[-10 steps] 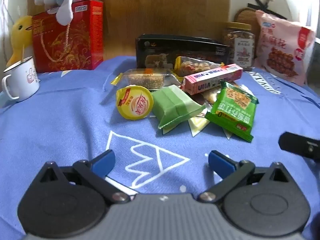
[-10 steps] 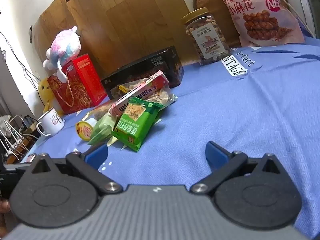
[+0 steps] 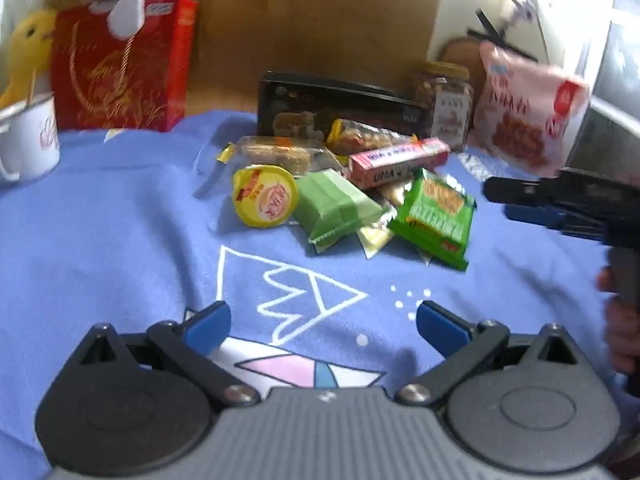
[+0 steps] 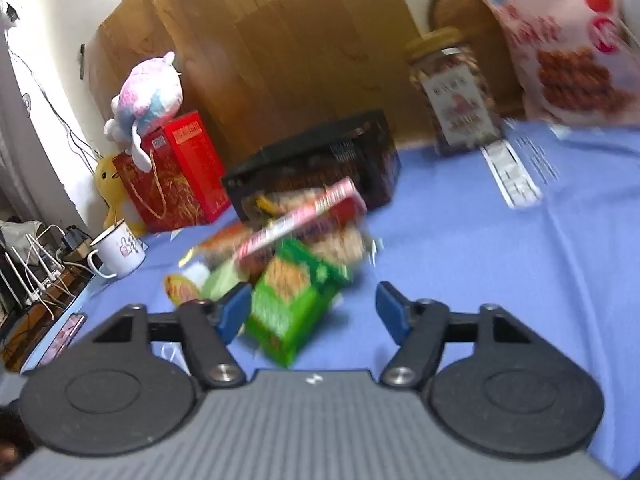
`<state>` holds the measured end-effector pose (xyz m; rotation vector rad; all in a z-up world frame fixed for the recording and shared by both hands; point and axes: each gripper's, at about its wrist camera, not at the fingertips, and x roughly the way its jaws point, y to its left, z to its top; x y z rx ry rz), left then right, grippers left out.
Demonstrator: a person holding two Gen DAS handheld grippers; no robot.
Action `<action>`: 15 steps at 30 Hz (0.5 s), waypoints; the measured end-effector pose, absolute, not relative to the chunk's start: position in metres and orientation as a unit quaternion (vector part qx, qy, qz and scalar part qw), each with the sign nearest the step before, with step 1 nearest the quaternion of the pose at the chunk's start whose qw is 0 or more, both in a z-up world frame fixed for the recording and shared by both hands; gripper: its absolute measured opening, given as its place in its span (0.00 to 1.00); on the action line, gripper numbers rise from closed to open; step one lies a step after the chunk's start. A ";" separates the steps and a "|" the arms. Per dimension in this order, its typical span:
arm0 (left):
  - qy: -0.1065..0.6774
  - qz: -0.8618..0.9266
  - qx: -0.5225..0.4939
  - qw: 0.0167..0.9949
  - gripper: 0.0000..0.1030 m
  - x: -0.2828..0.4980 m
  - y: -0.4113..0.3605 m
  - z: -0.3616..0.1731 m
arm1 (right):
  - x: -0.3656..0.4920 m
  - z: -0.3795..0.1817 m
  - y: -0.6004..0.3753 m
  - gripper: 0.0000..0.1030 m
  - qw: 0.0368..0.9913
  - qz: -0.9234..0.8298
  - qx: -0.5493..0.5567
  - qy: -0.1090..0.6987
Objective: Organize snacks
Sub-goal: 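Grasp the green wrapped snack pack with the left tool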
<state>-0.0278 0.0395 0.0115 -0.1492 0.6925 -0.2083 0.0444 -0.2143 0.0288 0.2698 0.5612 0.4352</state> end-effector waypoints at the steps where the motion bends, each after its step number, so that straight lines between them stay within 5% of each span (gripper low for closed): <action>1: 0.339 -0.106 -0.084 0.931 0.92 -0.027 0.043 0.014 | 0.051 0.031 -0.211 0.61 0.930 0.215 0.123 0.272; 6: 0.363 -0.163 -0.154 0.904 0.71 -0.007 0.050 0.013 | 0.088 0.026 -0.202 0.32 0.912 0.236 0.115 0.315; 13: 0.381 -0.224 -0.230 0.867 0.49 0.012 0.061 0.011 | 0.042 0.018 -0.200 0.37 0.858 0.317 0.151 0.376; 15: 0.389 -0.237 -0.244 0.856 0.49 0.014 0.061 0.008 | 0.023 0.022 -0.195 0.54 0.864 0.338 0.093 0.363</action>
